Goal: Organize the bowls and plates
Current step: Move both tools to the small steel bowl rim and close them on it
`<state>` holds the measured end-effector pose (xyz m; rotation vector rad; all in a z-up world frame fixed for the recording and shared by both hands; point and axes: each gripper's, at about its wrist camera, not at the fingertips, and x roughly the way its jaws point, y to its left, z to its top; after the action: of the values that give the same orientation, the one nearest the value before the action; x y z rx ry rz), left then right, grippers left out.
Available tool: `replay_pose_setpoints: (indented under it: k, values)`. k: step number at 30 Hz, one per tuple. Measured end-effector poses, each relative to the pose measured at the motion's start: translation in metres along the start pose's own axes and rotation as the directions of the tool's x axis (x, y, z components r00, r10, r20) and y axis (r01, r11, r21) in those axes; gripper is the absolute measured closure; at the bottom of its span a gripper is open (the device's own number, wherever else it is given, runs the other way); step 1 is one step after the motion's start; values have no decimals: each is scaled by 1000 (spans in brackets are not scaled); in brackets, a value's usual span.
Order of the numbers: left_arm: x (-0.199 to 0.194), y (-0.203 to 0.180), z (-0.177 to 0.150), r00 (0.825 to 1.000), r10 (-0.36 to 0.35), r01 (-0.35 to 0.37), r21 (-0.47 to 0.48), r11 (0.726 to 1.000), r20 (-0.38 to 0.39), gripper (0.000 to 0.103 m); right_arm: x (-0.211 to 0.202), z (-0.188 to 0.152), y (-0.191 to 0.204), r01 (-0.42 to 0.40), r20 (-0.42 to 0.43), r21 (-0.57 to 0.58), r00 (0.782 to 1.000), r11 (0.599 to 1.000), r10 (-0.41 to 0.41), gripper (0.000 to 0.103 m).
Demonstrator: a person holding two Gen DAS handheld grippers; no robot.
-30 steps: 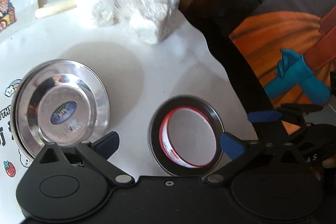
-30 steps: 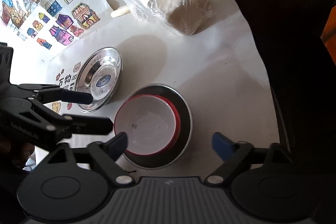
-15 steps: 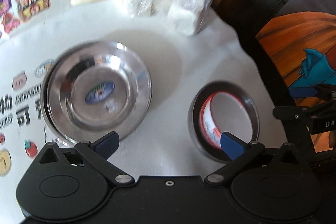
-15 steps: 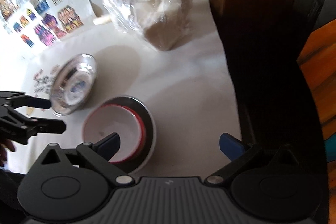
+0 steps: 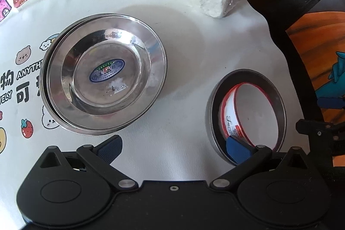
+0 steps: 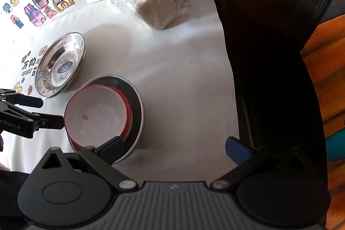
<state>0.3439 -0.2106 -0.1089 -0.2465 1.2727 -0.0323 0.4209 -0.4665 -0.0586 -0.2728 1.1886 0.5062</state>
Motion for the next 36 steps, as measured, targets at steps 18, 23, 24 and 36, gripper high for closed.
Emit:
replay_pose_setpoints:
  k: [18, 23, 24, 36]
  values:
    - [21, -16, 7, 997, 51, -49, 27, 998, -64, 1, 25, 3, 13, 28, -59, -83, 998, 996, -33, 0]
    - [24, -18, 11, 995, 65, -63, 29, 998, -71, 1, 25, 4, 15, 44, -41, -94, 998, 995, -48, 0]
    - [26, -19, 12, 995, 67, -65, 32, 997, -72, 1, 26, 4, 15, 46, -40, -99, 998, 994, -50, 0]
    - [27, -20, 11, 995, 69, -66, 38, 997, -77, 3, 26, 4, 16, 48, -31, -106, 998, 993, -52, 2]
